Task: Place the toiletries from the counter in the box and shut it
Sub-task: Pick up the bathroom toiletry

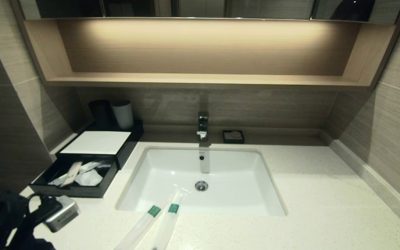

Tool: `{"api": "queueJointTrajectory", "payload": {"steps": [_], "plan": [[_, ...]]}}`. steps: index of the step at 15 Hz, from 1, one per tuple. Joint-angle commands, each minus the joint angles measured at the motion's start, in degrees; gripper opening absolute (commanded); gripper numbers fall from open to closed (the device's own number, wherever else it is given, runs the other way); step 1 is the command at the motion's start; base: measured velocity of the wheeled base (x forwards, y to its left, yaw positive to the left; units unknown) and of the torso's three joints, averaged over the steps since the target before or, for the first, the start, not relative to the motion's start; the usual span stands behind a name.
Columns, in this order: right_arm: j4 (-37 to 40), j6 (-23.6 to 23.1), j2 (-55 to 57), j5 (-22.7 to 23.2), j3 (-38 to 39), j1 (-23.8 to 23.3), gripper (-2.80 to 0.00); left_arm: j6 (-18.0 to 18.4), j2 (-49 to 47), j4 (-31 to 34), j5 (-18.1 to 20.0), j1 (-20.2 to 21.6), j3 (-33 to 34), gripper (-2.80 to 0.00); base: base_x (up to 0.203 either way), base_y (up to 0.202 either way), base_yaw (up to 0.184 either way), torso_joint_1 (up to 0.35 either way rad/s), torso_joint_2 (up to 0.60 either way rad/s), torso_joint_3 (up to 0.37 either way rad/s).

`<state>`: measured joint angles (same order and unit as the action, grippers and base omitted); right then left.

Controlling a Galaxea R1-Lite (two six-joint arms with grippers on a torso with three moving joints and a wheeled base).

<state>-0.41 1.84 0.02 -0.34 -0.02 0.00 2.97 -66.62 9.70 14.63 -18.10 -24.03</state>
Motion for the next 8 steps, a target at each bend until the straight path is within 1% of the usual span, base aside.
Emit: {"api": "queueJointTrajectory", "payload": {"steps": [1, 8], "plan": [[0.0, 0.0, 0.1, 0.0, 0.0, 0.0, -2.8, 0.1, -0.4, 0.0, 0.1, 0.0, 0.3, -2.8, 0.0, 0.0, 0.0, 0.0, 0.0, 0.0], [0.0, 0.0, 0.1, 0.0, 0.0, 0.0, -2.8, 0.2, -3.9, -0.5, 0.2, -0.1, 0.7, -2.8, 0.0, 0.0, 0.0, 0.0, 0.0, 0.0]]}}
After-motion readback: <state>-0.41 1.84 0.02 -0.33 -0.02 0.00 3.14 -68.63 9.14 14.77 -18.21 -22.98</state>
